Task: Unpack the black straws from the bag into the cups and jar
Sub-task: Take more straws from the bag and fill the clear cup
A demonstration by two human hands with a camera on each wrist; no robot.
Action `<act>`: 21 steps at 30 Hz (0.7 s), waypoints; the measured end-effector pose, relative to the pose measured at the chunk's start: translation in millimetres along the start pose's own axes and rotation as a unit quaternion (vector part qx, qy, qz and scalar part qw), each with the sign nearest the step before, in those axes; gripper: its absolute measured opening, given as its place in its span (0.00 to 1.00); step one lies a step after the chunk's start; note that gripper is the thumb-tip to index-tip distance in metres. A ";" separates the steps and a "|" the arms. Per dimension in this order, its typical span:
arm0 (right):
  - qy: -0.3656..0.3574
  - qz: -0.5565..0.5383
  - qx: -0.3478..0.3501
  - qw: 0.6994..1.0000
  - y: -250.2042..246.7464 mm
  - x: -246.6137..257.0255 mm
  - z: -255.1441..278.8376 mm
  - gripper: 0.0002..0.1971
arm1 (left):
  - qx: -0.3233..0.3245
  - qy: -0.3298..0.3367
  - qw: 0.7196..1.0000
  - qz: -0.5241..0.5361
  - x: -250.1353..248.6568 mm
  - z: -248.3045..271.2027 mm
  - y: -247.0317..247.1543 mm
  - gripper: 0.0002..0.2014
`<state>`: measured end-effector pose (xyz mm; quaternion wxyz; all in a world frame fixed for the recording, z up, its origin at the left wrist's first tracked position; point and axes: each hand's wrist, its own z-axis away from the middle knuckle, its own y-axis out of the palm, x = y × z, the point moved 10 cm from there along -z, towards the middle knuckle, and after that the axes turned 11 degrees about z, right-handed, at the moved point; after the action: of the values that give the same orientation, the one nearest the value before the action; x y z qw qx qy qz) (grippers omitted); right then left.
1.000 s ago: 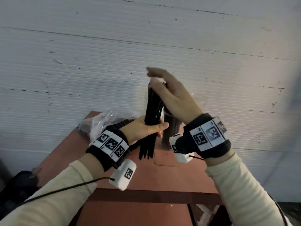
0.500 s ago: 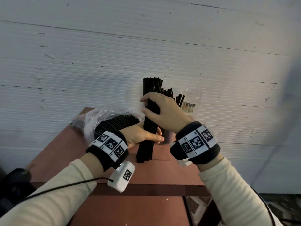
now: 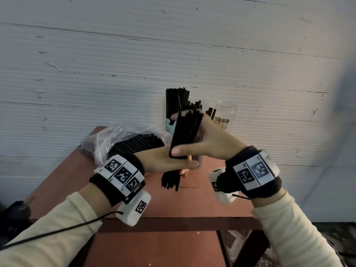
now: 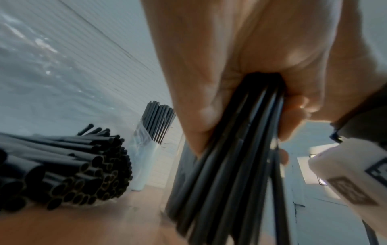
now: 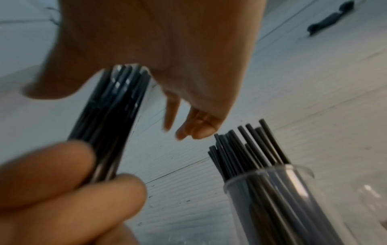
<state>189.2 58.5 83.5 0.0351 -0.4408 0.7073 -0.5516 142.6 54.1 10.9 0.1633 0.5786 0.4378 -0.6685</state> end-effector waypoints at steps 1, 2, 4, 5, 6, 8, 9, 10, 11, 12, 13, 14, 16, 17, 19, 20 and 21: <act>-0.007 -0.008 0.039 0.999 9.9 0.0 1.3 0.31 | 0.014 0.003 1.000 -0.018 -3.1 0.5 5.0 0.19; -0.015 -0.016 0.068 0.997 18.7 0.7 3.0 0.23 | 0.026 0.008 0.999 -0.029 -6.7 1.4 9.6 0.19; -0.020 -0.027 0.093 0.995 28.7 0.0 4.3 0.12 | 0.048 -0.009 0.999 -0.012 -3.0 2.3 16.6 0.19; -0.015 -0.030 0.089 0.996 28.4 -2.2 3.6 0.12 | 0.049 -0.008 0.999 0.000 0.2 1.1 17.4 0.17; -0.013 -0.025 0.075 0.997 24.0 -4.0 2.2 0.12 | 0.044 -0.005 0.999 0.009 3.0 -1.1 16.0 0.13; -0.030 -0.027 0.036 0.999 7.2 -2.8 -0.7 0.09 | 0.005 0.013 1.000 0.022 1.0 -7.2 6.6 0.04; -0.039 -0.040 0.016 0.998 -3.9 -3.5 -2.5 0.07 | -0.027 0.024 0.999 0.031 0.6 -10.7 -2.1 0.10; -0.038 -0.054 -0.004 0.998 -16.7 -6.9 -5.0 0.04 | -0.062 0.031 0.996 0.054 -1.0 -13.3 -10.3 0.17; -0.030 -0.069 -0.026 0.997 -31.3 -11.6 -7.8 0.03 | -0.104 0.039 0.991 0.079 -1.0 -16.7 -20.4 0.23; -0.020 -0.082 -0.053 0.995 -47.3 -18.2 -11.1 0.03 | -0.155 0.054 0.982 0.089 -1.8 -18.6 -31.9 0.29; -0.008 -0.093 -0.082 0.992 -64.1 -24.9 -14.1 0.04 | -0.216 0.069 0.971 0.075 -0.3 -20.2 -45.4 0.34; 0.005 -0.101 -0.111 0.989 -80.0 -32.3 -17.2 0.04 | -0.272 0.082 0.957 0.054 0.8 -21.3 -57.3 0.39; 0.025 -0.119 -0.156 0.980 -105.3 -45.7 -23.3 0.04 | -0.338 0.098 0.935 0.039 5.2 -28.8 -71.0 0.48; 0.035 -0.128 -0.171 0.976 -114.1 -52.3 -26.5 0.05 | -0.348 0.092 0.932 0.042 9.3 -36.1 -74.6 0.52; 0.054 -0.147 -0.190 0.969 -125.2 -65.1 -33.9 0.07 | -0.338 0.063 0.937 0.058 18.6 -53.5 -78.5 0.60; 0.059 -0.157 -0.193 0.967 -128.3 -70.0 -37.7 0.07 | -0.323 0.052 0.943 0.065 21.9 -62.2 -79.6 0.63; 0.062 -0.165 -0.193 0.965 -129.7 -74.1 -41.2 0.06 | -0.305 0.045 0.949 0.071 25.4 -70.7 -80.5 0.65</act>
<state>288.0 138.1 172.4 -0.1864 -0.5146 0.7187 -0.4289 121.8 161.4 23.3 0.3593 0.5599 0.5858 -0.4629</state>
